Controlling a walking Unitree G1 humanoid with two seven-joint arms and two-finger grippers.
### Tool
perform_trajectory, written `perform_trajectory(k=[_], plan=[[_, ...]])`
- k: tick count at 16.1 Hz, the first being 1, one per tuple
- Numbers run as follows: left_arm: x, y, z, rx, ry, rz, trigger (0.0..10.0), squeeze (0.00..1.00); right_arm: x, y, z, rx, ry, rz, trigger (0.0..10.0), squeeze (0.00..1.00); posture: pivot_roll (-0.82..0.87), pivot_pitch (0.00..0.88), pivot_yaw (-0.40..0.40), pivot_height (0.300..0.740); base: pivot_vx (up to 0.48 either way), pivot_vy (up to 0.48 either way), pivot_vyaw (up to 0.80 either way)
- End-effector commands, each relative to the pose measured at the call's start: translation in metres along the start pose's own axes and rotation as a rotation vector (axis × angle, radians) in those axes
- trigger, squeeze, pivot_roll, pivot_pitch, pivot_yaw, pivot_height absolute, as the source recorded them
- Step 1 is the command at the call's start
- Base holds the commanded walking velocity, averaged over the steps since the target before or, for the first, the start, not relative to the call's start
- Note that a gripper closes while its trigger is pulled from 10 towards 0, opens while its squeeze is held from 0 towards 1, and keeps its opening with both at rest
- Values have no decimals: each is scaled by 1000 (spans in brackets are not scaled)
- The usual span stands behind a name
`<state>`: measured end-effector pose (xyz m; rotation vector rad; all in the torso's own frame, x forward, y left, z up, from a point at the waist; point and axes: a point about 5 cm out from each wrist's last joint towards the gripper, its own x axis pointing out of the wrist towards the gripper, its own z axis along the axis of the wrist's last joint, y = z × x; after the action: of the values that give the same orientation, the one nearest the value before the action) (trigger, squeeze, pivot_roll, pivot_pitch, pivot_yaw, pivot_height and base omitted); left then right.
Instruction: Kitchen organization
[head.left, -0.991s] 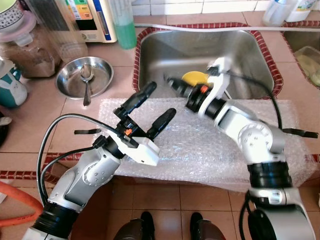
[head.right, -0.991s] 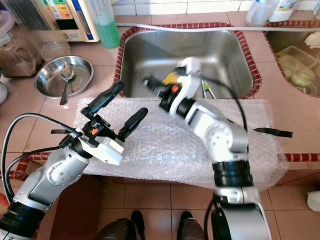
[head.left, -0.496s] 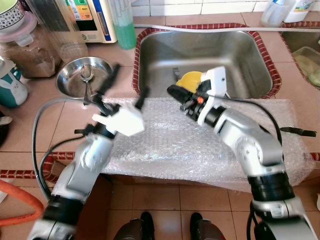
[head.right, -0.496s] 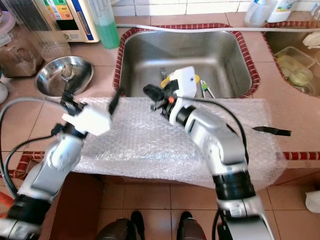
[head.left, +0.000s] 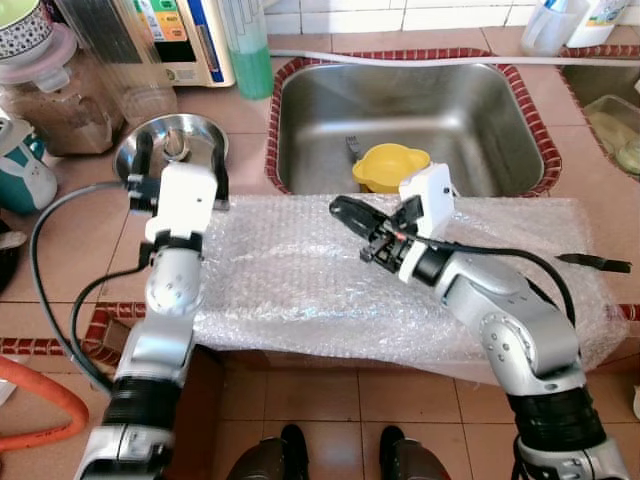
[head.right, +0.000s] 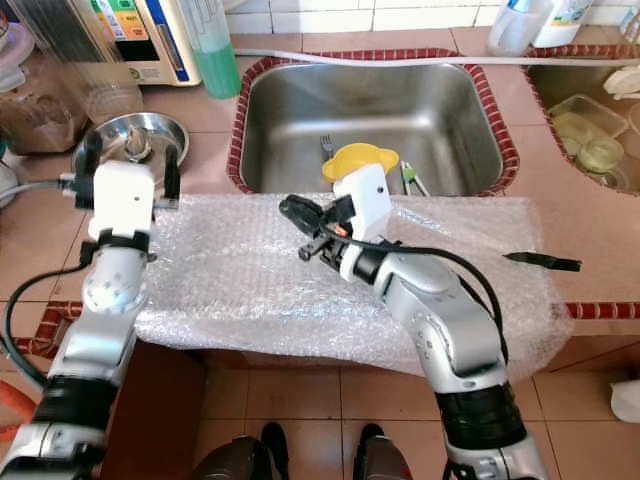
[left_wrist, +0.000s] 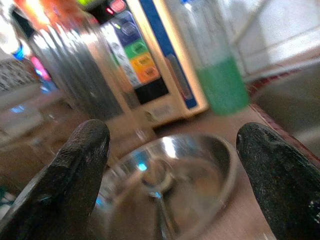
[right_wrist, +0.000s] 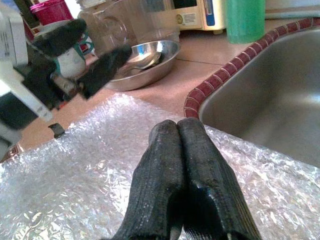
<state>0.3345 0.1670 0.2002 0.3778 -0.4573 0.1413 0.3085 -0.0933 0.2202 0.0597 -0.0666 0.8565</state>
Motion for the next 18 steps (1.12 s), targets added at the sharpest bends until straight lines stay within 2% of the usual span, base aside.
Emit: perform_trajectory(k=[1,4,5,6,7,9,15,16,17,18], plan=[[-3,1,2,-2,-17,-38,10000,1000,1,7,0,-14,4,37,10000,8,-118,272,78,740,0,0,0],[-13,0,4,56,-61,-117,10000,1000,2,7,0,-31,8,46,10000,0,-110,271,77,740,0,0,0],[-18,2,3,88,-61,-132,10000,0,2,6,1,-34,5,48,10000,0,-105,271,77,740,0,0,0],[-20,3,3,104,-62,-134,10000,0,2,6,1,-35,4,48,10000,0,-104,272,76,740,0,0,0],[-24,6,-4,196,-50,-157,10000,0,2,6,3,-37,-2,49,10000,0,-102,272,75,740,0,0,0],[-25,5,-16,272,10,-209,10000,0,2,7,5,-39,-5,59,10000,0,-100,274,74,740,0,0,0],[-18,6,-28,298,66,-251,10000,0,0,14,7,-58,-4,110,10000,0,-108,281,76,740,0,0,0],[-13,10,-29,279,90,-230,3373,0,-1,15,7,-58,-4,109,10000,0,-109,281,78,740,0,0,0],[-10,13,-33,273,116,-212,471,0,-1,15,7,-59,-4,109,10000,0,-111,280,79,740,0,0,0],[-10,15,-35,279,128,-213,0,0,-1,16,7,-60,-4,109,10000,0,-111,280,79,740,0,0,0]])
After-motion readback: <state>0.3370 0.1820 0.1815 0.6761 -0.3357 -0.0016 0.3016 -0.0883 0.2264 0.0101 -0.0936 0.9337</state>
